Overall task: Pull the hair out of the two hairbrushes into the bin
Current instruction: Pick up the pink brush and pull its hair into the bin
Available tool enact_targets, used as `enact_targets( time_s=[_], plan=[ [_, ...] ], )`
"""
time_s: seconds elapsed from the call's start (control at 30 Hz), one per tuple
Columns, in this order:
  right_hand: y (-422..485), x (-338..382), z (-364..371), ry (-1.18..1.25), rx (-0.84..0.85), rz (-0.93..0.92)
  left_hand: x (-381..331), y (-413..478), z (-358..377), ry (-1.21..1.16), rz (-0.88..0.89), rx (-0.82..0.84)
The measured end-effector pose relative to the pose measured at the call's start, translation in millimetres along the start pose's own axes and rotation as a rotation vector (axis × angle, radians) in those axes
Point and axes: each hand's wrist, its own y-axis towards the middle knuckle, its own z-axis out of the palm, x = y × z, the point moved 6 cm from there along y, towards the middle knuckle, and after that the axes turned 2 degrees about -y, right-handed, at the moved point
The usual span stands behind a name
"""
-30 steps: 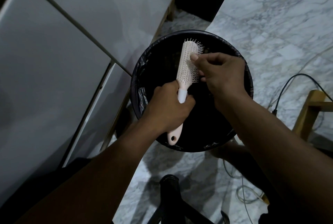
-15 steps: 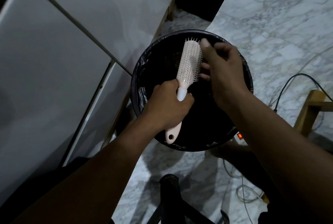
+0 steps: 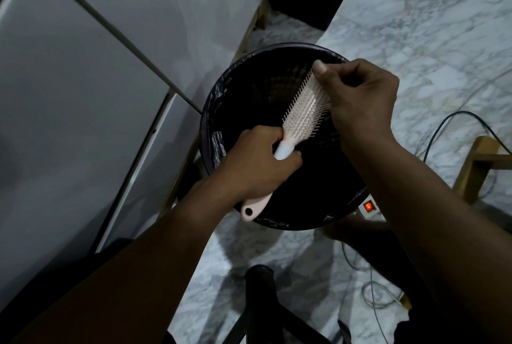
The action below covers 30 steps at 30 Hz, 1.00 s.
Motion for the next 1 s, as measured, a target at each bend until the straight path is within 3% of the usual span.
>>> enact_targets(
  time_s=[0.1,0.3,0.47,0.53,0.6,0.73,1.0],
  plan=[
    [1,-3,0,0.081,-0.007,0.11,2,1,-1,0.014,-0.004,0.003],
    [-6,-14,7,0.355,-0.005,0.501,8,1,-3,0.042,-0.07,-0.012],
    [-20,-8,37,0.068,0.402,0.3,15,4,-14,0.087,-0.178,-0.113],
    [-27,-11,45,-0.08,0.46,0.181,14,4,-15,0.098,-0.188,-0.118],
    [-27,-12,43,-0.092,0.403,0.142,12,3,-14,0.075,-0.174,-0.107],
    [-22,-10,35,0.198,0.258,0.212,9,4,-11,0.039,-0.122,-0.105],
    [-14,-10,27,0.169,0.128,0.11,4,5,-10,0.021,-0.071,-0.105]
  ],
)
